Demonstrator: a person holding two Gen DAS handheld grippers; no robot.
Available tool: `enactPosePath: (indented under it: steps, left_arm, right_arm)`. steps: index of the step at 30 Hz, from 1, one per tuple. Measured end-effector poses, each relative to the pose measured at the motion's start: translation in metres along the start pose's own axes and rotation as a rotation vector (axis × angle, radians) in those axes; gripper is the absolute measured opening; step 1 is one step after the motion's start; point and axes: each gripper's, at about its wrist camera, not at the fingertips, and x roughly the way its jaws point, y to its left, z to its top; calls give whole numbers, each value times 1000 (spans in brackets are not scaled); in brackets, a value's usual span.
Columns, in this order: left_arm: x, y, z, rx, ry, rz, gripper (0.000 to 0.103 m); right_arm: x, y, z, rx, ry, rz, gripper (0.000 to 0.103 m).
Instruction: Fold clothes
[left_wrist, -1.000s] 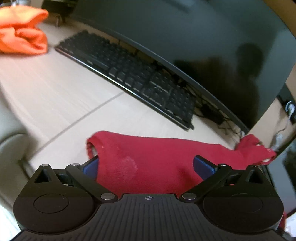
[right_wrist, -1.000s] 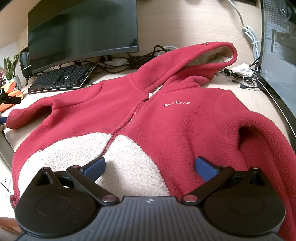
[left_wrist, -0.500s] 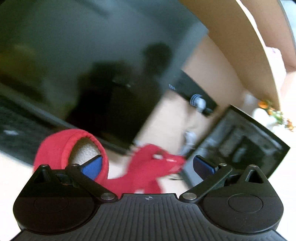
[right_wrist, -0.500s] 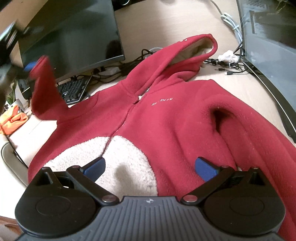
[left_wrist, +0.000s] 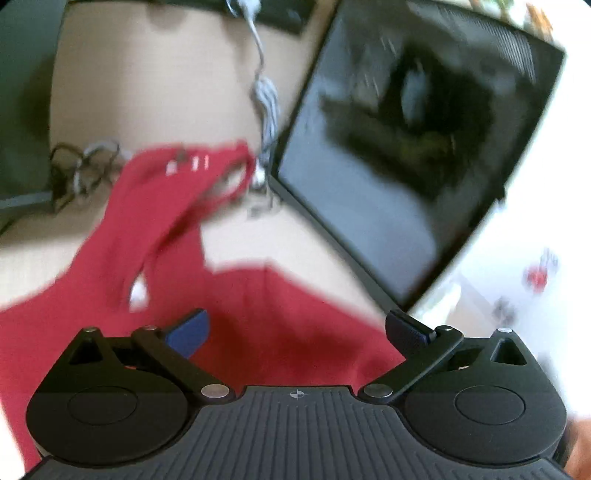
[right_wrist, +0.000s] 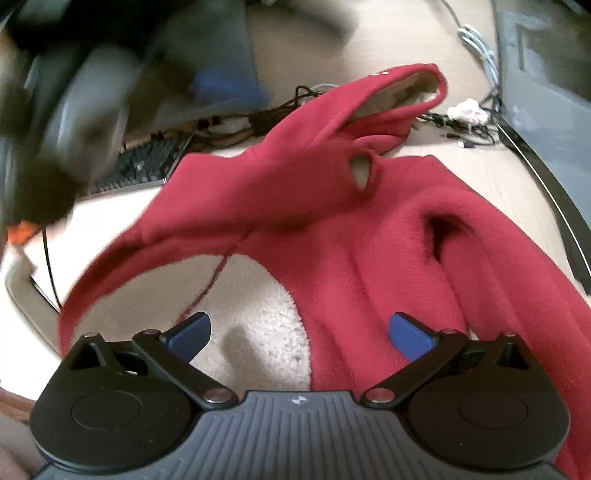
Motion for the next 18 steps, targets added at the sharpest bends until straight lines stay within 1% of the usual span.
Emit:
enactPosePath:
  steps: [2,4,6,10,11,13,14,15,18]
  left_arm:
    - [-10,2,-26,-7,38,-39,103]
    - [-26,11,-45,-50,35,-69,103]
    - [-41,21,-54,-99,-2,-45,103]
    - [-67,44,-67,-178,-72,104,103]
    - [-70,50,-66,-197,-78,136,103]
    - [-77,57,-69,-215,-91,195,103]
    - [-81,59,-71,-215,-97,216,103]
    - [-85,60,-75,-212,-104,236,103]
    - [-97,60,-87,-191,-130,293,103]
  right_arm:
    - [-11,-9,2,26,-31,-17,103]
    - [-22,-14,11,34,-78,-44,103]
    - [-32,-19,21,48,-126,-57,103]
    - [-35,-16,63,90,-226,25,103]
    - [-27,-14,73,93,-224,35,102]
    - [-5,-12,92,98,-200,50,88]
    - [8,-12,99,107,-177,50,76]
    - [23,-14,105,120,-147,46,69]
    - [62,-22,108,165,-55,11,62]
